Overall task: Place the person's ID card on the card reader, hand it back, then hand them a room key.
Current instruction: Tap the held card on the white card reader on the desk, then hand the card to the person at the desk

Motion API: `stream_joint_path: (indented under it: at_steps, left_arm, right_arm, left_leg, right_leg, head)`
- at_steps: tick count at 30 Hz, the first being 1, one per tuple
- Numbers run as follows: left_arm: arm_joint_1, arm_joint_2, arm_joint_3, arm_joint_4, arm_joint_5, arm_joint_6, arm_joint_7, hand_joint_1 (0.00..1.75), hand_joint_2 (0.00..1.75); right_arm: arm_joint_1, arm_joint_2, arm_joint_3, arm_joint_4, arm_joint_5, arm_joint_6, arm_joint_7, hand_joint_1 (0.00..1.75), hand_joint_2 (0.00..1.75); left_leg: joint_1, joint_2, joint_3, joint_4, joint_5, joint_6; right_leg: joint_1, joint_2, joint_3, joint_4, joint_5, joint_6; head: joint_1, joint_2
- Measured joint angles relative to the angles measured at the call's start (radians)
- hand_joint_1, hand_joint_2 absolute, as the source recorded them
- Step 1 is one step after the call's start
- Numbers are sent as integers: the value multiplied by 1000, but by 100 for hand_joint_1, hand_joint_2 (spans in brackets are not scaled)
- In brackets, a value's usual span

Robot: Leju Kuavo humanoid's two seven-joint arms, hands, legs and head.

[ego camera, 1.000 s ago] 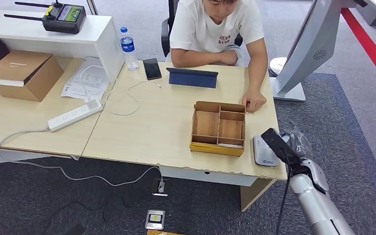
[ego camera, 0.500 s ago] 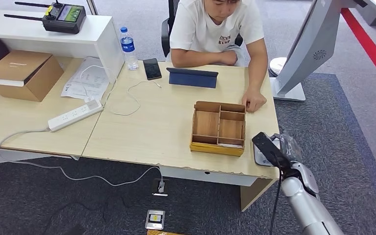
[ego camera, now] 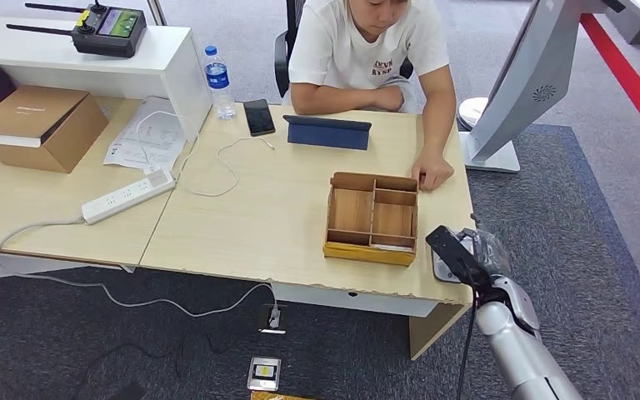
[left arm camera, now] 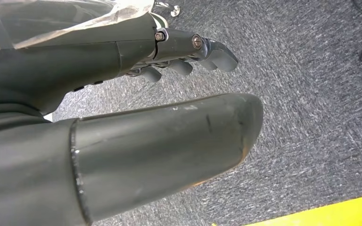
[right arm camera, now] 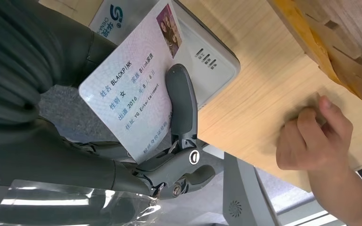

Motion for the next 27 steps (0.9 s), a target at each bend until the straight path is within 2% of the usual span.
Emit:
stream_joint_path:
  at_steps: [27]
  left_arm:
    - [1, -1, 0, 0, -10, 2, 3, 0, 0]
  right_arm:
    - [-2, 6, 0, 58, 55, -4, 32, 175, 175]
  left_leg:
    - [0, 1, 1, 0, 0, 0]
  right_leg:
    - [0, 0, 1, 0, 0, 0]
  head:
    - [0, 0]
